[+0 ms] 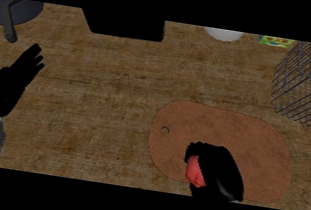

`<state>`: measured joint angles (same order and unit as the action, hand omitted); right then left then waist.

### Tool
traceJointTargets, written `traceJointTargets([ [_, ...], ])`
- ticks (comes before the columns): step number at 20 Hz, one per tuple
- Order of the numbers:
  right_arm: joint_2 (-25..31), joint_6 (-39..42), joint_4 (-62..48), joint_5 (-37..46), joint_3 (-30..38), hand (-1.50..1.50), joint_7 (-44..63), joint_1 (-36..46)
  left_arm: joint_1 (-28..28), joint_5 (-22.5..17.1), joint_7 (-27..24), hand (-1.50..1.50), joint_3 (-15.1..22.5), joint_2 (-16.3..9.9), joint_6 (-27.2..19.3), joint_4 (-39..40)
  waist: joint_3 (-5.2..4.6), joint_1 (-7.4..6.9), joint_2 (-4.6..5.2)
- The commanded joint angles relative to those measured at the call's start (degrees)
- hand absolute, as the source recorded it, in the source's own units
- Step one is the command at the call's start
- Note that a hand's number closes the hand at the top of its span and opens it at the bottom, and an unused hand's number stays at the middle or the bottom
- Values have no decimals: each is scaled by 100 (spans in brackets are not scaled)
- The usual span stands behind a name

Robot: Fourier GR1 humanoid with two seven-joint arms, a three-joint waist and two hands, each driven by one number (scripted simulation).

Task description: Pick the bell pepper from the cutting board and place it in the basket

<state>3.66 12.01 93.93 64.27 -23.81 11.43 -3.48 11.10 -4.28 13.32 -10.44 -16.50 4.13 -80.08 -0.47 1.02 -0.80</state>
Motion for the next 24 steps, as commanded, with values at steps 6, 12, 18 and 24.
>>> traceJointTargets([
  [6,-357,-906,1297,-956,-896,150,-176,-1782,-15,175,78,0,176,186,-157,-141,54,-9,60],
  [12,-295,-1244,3084,-1522,-1212,150,-579,-2103,34,101,-74,0,92,143,-42,66,48,17,59],
  [18,-363,-816,4716,-1079,-1052,150,856,-1984,-240,102,-47,0,87,189,-51,-156,43,-80,80],
  [24,-366,-542,5112,-707,-935,150,2296,-849,-42,190,-7,0,172,257,-132,-189,36,-100,83],
])
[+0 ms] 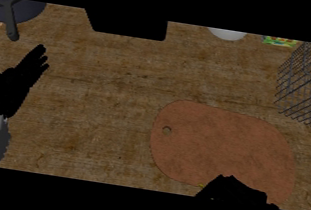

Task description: Pick the bell pepper from the cutting board and place it in the basket

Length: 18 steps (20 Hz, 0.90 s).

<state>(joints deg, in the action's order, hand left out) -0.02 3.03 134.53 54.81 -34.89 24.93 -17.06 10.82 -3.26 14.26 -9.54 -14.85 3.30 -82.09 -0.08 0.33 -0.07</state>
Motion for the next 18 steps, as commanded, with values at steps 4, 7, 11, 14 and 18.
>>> traceJointTargets([
  [4,2,686,871,-112,1001,150,1535,1790,255,-6,25,0,-31,-4,-2,157,-4,-50,28],
  [7,2,964,604,-274,1681,150,2138,2815,-17,-6,-67,0,32,-5,110,-52,-1,-94,15],
  [11,2,1285,89,-683,2886,150,2256,3936,-143,66,-166,0,52,34,76,-82,5,-81,11],
  [14,277,1613,-401,-798,3620,150,2400,4736,26,-31,-37,0,-76,-56,124,-30,6,-53,6],
  [18,895,1430,-1379,-756,4334,150,2049,5168,-450,-46,-470,0,-123,-81,338,92,6,-82,13],
])
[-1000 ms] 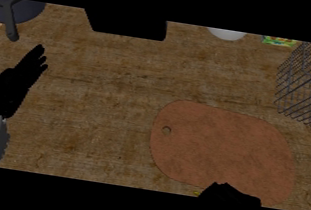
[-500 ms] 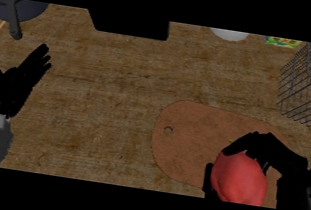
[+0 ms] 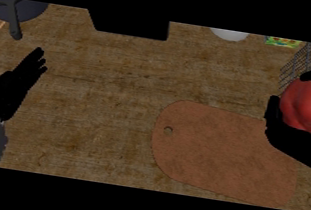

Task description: Pick the bell pepper from the cutting board and place it in the basket

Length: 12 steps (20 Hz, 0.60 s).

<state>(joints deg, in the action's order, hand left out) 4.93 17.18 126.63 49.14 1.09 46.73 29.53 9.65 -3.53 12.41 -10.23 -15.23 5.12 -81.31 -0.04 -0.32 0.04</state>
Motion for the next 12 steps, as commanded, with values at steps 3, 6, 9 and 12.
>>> traceJointTargets([
  [3,778,-8,-975,-306,1141,150,-294,645,529,102,382,0,72,57,-189,57,5,33,2],
  [6,1149,-257,-1706,-616,1653,150,-960,547,313,116,28,0,25,175,-215,229,5,19,7],
  [9,1269,-492,-1882,-767,1802,150,-1667,-42,583,154,435,0,84,127,-278,64,7,34,2],
  [12,1913,-115,-2171,-1179,2306,150,-2015,-22,89,-55,221,0,-128,-72,40,-121,6,29,-8],
])
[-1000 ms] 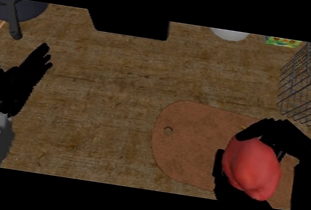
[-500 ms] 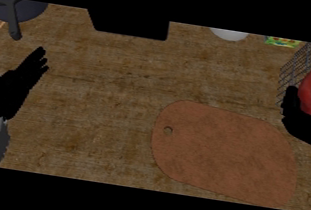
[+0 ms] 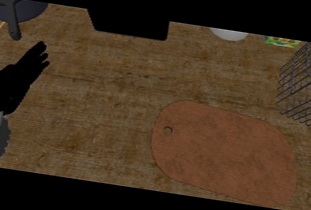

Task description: Pick the bell pepper from the cutting board and place it in the basket

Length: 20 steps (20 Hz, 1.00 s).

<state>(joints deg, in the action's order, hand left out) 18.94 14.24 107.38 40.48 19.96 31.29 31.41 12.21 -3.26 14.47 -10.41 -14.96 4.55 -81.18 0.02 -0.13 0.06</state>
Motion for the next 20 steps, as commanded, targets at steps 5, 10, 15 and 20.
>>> traceJointTargets([
  [5,349,-873,-1841,-399,576,150,-1534,-74,192,164,-196,0,77,144,-93,314,-1,-11,9],
  [10,526,-1126,-2380,-643,670,150,-1977,-176,124,155,7,0,78,129,-67,110,-1,-2,-3],
  [15,576,-1829,-3208,-513,1132,-150,-1797,54,149,-200,39,0,-336,-264,260,171,-1,-18,5],
  [20,917,-2069,-4538,-683,996,-150,-2842,336,-302,-28,36,0,-2,-1,208,-398,2,-77,1],
])
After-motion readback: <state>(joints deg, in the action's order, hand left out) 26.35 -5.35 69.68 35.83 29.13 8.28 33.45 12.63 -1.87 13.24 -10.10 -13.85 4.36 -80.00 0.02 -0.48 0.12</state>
